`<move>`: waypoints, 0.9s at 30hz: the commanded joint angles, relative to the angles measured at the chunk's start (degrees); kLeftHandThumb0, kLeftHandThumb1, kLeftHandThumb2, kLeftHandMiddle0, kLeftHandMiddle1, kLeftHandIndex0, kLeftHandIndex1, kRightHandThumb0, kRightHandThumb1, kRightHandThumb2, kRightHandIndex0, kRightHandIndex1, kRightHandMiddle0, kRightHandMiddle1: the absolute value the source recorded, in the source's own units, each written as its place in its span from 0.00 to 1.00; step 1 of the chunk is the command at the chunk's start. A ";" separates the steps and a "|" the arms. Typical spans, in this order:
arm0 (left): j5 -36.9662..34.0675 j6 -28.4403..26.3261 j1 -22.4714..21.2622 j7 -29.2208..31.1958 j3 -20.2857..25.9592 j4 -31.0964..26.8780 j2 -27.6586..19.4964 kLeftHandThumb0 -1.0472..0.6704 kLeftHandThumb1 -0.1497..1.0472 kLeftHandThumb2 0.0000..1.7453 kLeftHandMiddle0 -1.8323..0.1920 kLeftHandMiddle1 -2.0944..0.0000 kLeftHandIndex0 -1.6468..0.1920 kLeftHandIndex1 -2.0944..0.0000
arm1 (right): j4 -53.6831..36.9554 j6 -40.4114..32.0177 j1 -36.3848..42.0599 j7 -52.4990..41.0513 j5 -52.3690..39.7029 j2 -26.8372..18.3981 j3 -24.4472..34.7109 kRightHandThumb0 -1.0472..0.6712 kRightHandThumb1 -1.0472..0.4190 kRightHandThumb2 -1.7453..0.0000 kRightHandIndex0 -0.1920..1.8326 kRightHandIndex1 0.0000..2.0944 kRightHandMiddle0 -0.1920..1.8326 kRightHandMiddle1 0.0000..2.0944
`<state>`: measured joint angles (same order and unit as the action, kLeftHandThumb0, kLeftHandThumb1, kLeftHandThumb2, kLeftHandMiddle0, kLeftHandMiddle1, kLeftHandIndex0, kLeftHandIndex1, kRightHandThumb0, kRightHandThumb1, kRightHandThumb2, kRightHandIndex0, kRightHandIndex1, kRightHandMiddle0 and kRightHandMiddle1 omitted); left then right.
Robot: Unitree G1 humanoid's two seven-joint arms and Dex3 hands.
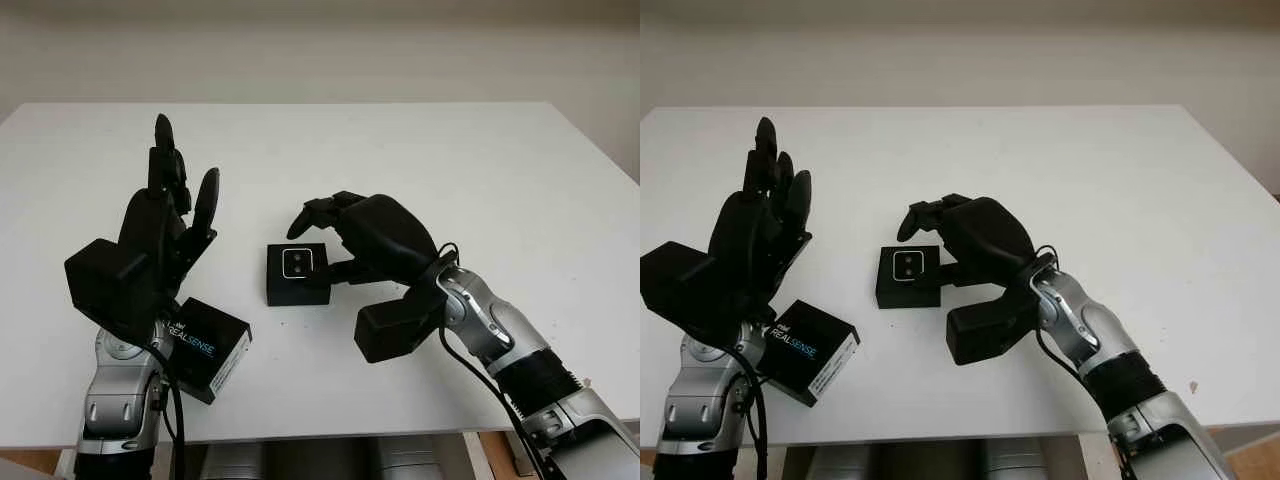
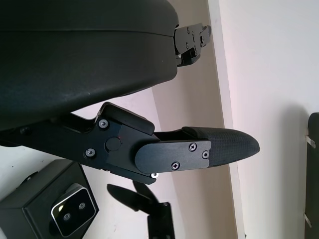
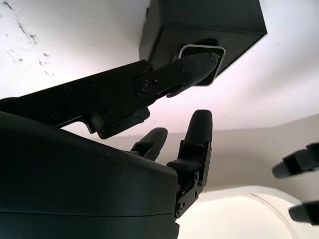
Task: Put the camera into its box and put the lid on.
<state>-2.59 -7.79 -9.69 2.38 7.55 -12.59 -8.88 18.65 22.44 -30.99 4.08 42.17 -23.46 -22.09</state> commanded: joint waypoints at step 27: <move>-0.06 0.28 0.17 -0.53 -0.13 -1.18 0.30 0.15 1.00 0.28 1.00 1.00 1.00 1.00 | 0.77 -5.96 1.23 7.44 8.54 3.39 -3.43 0.22 0.04 0.97 0.22 0.37 0.23 0.51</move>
<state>-2.68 -7.75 -9.66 1.93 7.57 -12.76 -8.84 18.74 16.75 -29.15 10.70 50.38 -20.53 -25.23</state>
